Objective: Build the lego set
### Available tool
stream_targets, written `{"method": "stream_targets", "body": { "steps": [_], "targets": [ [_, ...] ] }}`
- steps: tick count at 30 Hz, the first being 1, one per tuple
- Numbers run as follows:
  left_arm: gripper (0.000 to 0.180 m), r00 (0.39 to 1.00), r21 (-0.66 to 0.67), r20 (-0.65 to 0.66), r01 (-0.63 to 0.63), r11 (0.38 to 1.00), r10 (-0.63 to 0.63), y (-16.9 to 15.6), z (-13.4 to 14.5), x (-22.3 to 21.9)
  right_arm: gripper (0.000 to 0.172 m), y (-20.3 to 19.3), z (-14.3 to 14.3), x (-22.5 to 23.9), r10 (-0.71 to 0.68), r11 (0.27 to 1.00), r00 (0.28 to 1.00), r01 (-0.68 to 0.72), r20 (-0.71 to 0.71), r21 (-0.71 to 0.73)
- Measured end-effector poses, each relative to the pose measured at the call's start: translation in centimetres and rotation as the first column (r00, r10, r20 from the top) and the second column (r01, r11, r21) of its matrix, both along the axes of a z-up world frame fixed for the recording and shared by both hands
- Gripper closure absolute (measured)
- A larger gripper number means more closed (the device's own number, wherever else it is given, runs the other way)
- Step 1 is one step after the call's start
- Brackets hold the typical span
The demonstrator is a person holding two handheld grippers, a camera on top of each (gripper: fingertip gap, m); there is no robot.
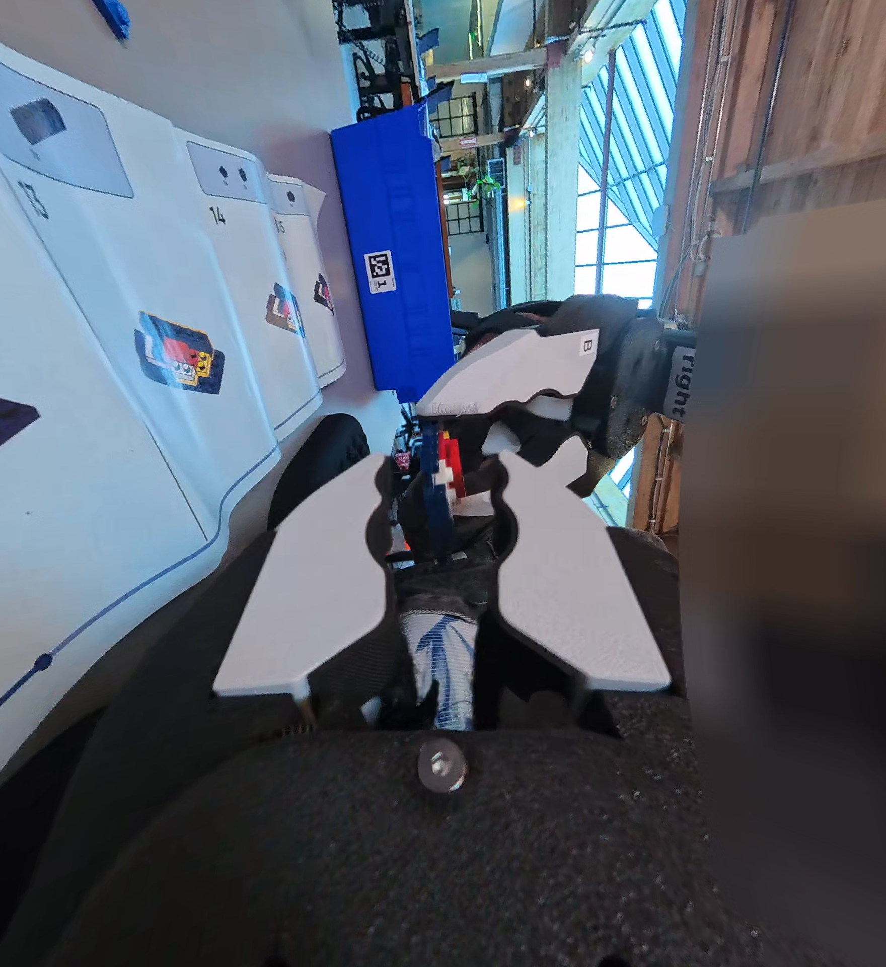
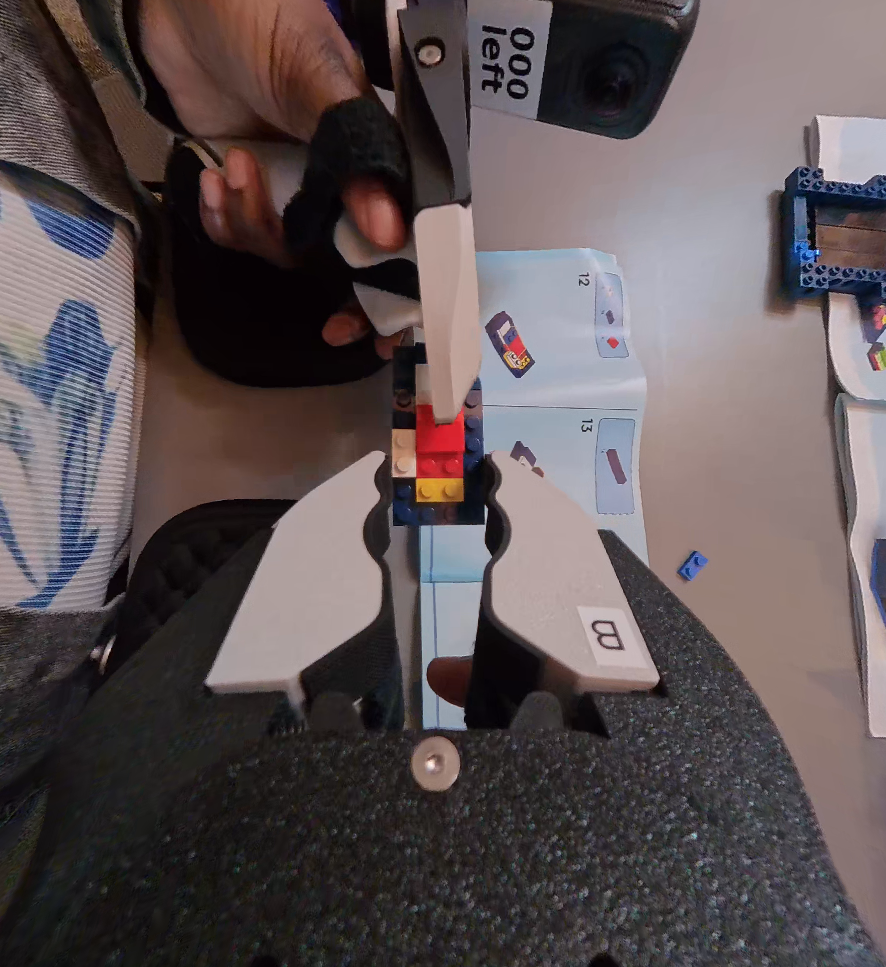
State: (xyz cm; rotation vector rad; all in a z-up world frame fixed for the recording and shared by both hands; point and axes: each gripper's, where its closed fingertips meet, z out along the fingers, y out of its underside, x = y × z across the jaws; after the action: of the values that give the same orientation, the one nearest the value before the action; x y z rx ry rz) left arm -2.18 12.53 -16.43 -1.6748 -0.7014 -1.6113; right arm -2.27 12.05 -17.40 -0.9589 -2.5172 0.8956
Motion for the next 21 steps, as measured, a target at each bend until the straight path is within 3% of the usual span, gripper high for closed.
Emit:
{"method": "stream_targets", "body": {
  "steps": [3,8,10,12,14,18,19,21],
  "targets": [
    [0.168,1.0,0.015,-0.008,0.022,1.0,-0.022,-0.2,-0.2,0.7,0.139,0.1,-0.3,0.2,-0.006,1.0,1.0,0.006,-0.006,0.01],
    [0.17,0.997,0.079,-0.077,0.024,0.997,-0.018,-0.4,0.0,0.8,0.139,0.0,0.0,0.2,-0.02,1.0,0.997,0.021,-0.073,0.014],
    [0.17,0.987,0.139,-0.161,0.038,0.99,-0.015,-0.6,0.4,0.9,0.135,-0.4,0.9,0.5,-0.023,0.996,0.995,0.015,-0.097,-0.084],
    [0.171,0.966,0.227,-0.258,0.056,0.972,0.004,-0.8,1.5,1.0,0.115,-0.7,2.3,0.8,-0.045,0.965,0.993,0.015,-0.107,-0.262],
    [0.171,0.925,0.325,-0.378,0.088,0.942,0.044,-1.1,2.7,1.1,0.111,-0.3,4.1,0.8,-0.113,0.87,0.986,0.038,-0.124,-0.491],
    [0.171,0.788,0.403,-0.604,0.176,0.898,0.117,-1.3,3.3,1.6,0.126,-0.2,6.0,0.4,-0.195,0.547,0.979,0.051,-0.067,-0.835],
    [0.171,0.766,0.42,-0.629,0.188,0.888,0.135,-1.3,3.5,1.7,0.131,-0.6,6.0,0.5,-0.183,0.508,0.981,0.036,-0.067,-0.861],
    [0.171,0.746,0.451,-0.644,0.192,0.872,0.169,-1.4,4.0,1.9,0.139,-1.6,5.6,0.7,-0.168,0.508,0.981,0.006,-0.092,-0.861]
  ]
}}
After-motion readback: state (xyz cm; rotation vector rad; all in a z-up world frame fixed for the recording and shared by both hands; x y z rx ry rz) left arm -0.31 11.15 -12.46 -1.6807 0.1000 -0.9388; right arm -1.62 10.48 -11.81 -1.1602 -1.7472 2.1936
